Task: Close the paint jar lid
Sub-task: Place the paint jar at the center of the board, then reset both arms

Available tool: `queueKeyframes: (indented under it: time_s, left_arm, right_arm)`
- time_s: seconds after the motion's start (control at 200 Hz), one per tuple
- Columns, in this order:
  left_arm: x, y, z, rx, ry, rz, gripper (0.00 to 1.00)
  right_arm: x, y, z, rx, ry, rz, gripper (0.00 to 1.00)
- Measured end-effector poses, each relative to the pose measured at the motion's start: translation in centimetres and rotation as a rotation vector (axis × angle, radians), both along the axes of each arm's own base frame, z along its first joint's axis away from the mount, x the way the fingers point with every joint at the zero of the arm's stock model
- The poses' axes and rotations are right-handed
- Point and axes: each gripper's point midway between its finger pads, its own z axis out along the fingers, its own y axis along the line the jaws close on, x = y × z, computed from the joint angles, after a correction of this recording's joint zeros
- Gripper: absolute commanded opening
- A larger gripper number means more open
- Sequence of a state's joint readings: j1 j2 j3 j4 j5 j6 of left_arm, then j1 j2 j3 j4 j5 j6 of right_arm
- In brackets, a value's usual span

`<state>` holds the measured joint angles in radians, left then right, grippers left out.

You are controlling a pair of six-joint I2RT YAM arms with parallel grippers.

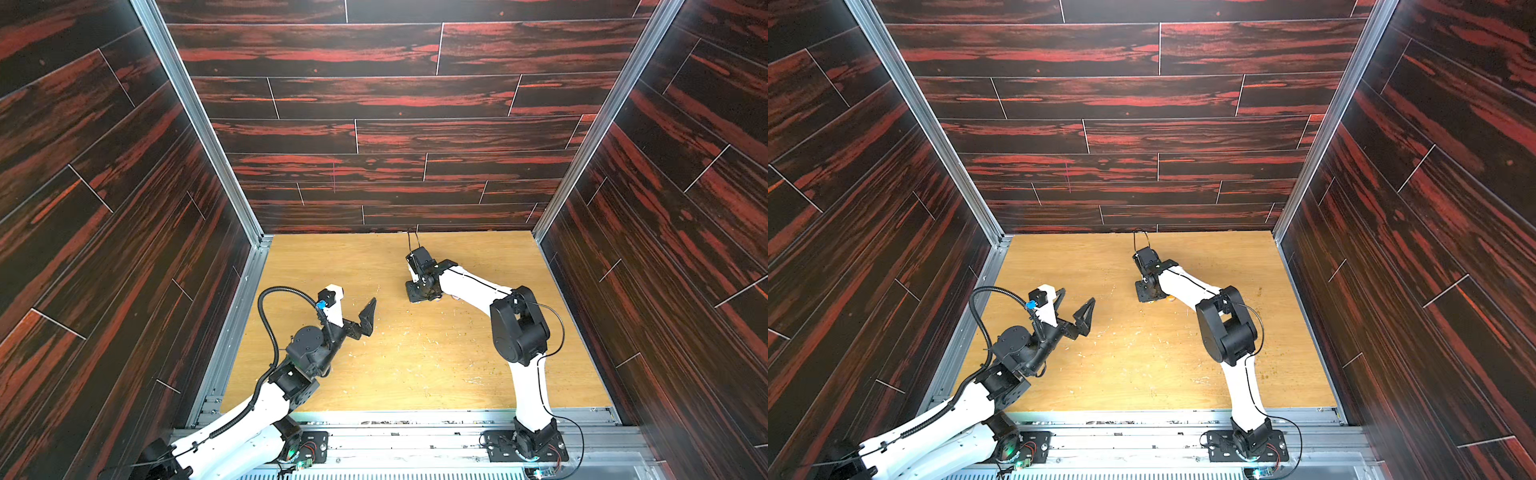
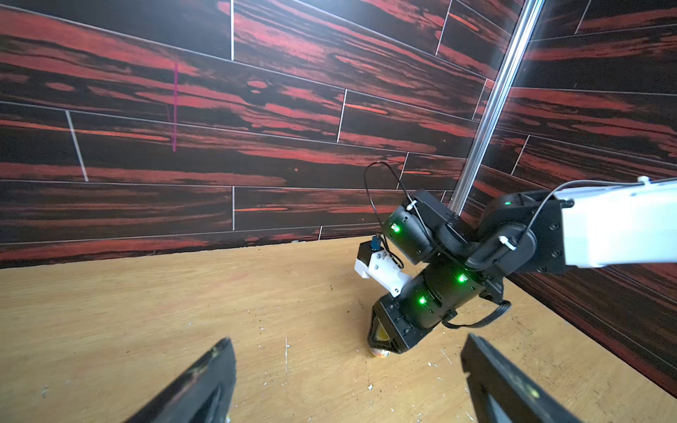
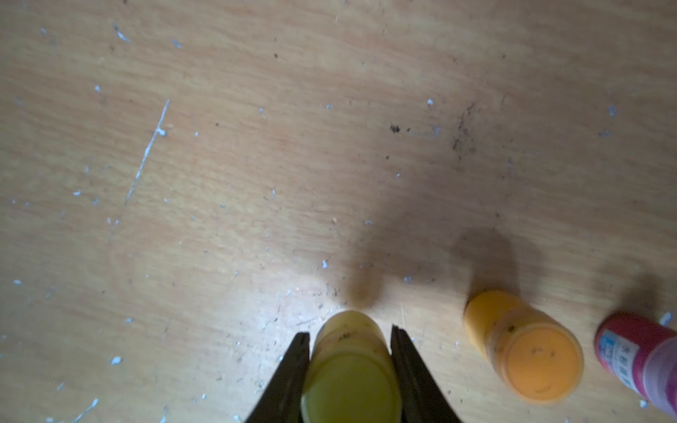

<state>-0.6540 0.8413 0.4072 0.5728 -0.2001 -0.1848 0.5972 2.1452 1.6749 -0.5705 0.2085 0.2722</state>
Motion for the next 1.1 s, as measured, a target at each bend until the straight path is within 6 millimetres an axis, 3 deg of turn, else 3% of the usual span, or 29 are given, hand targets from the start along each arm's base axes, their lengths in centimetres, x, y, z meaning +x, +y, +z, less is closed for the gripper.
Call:
queueKeyframes:
  time_s: [0.145,0.25,0.366,0.466,0.571,0.651,0.756,0.867,0.997,1.097]
  left_arm:
    - [0.0,0.6,-0.7,0.021,0.028,0.027,1.00]
    - [0.0,1.0,-0.9,0.027,0.037,0.046,1.00]
    - [0.0,1.6,-0.7,0.026,0.035,0.073,1.00]
    - [0.2,2.5,-0.4,0.022,0.027,0.119,1.00]
    - [1.1,4.9,-0.4,0.028,0.034,0.229,1.00]
    - [2.5,8.0,-0.2,0.036,0.041,0.366,1.00]
    - [4.5,12.5,-0.5,0.086,0.062,0.559,1.00]
    - [6.1,16.9,-2.2,0.149,0.106,0.720,1.00]
    - [6.5,21.4,-5.8,0.190,0.167,0.843,1.00]
    - [6.2,23.7,-9.2,0.221,0.222,0.893,1.00]
  right_arm:
    - [0.4,0.2,-0.3,0.014,-0.021,-0.003,0.59]
    - [0.4,0.2,-0.3,0.018,-0.026,0.000,0.64]
    - [0.2,-0.1,1.6,0.032,-0.053,0.000,0.70]
    - [-0.6,-1.1,6.3,0.061,-0.131,-0.006,0.76]
    - [-2.1,-3.5,14.0,0.107,-0.298,-0.020,0.88]
    - [-3.8,-7.1,19.8,0.153,-0.468,-0.072,0.92]
    - [-5.7,-13.6,23.6,0.188,-0.628,-0.188,0.96]
    - [-6.8,-20.3,22.7,0.130,-0.726,-0.349,0.98]
    - [-7.6,-24.9,17.8,0.026,-0.772,-0.445,0.98]
    - [-8.2,-27.6,13.3,-0.053,-0.787,-0.477,0.99]
